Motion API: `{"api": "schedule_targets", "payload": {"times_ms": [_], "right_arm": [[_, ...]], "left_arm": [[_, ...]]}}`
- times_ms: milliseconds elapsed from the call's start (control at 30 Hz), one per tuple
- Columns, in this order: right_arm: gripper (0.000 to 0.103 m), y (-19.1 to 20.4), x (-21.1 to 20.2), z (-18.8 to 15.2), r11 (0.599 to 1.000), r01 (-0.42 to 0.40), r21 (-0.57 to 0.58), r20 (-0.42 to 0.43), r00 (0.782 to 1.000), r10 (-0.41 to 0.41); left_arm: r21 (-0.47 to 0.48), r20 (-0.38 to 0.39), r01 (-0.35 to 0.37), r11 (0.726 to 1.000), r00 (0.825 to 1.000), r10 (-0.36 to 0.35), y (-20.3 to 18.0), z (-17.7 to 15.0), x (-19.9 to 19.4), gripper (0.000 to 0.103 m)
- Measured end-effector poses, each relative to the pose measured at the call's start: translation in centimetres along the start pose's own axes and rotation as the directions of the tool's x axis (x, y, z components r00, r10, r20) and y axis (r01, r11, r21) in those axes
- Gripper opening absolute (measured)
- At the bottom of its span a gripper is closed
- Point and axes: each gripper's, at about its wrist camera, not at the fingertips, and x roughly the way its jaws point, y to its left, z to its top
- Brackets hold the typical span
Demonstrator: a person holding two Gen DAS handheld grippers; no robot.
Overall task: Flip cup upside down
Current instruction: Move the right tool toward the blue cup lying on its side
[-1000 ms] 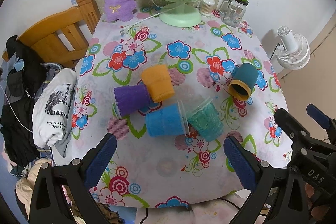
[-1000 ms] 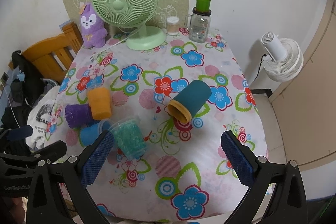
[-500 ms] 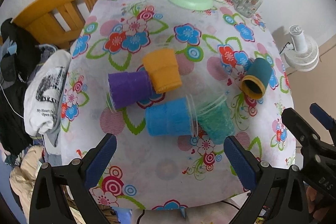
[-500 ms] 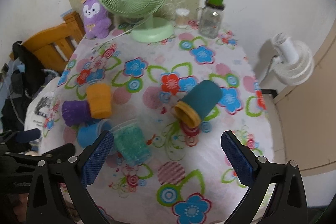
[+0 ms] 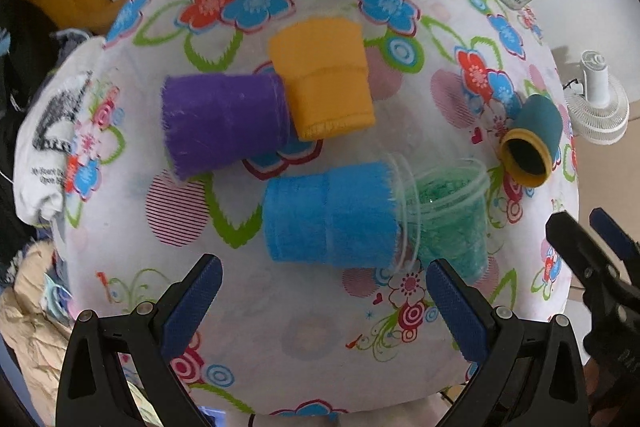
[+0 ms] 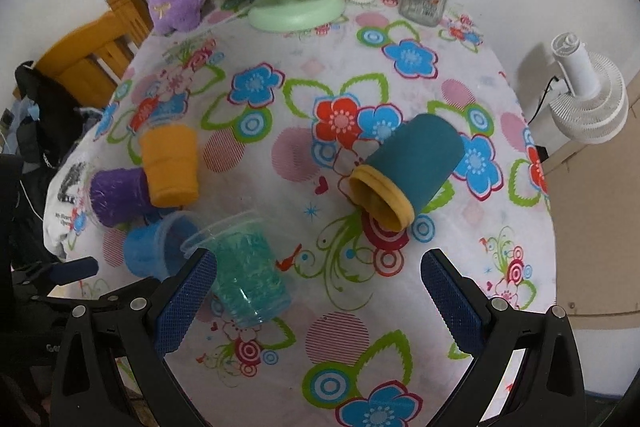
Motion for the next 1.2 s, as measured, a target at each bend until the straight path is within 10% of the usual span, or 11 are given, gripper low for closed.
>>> {"api": "schedule_targets", "payload": {"times_ms": [700, 967, 1200], "right_arm": [[0.103, 1.5, 4.7, -0.1, 0.998, 0.015, -0.067, -0.113, 0.993, -0.023], [0.103, 1.9, 4.1, -0.6, 0.999, 0.018, -0.039, -0.106, 0.994, -0.022], [0.103, 2.4, 3.4, -2.0, 0.999, 0.033, -0.003, -0.104, 0.994, -0.033]], "left_arm": [[0.006, -0.007, 0.092, 0.996, 0.996, -0.092, 0.6, 1.0, 3.5, 0.084], [0.205, 0.009, 0.046, 0.978, 0.999, -0.048, 0.9, -0.2, 2.3, 0.082], [0.441, 0.000, -0.006, 0.898, 1.000, 0.006, 0.0, -2.0, 2.4, 0.082]]}}
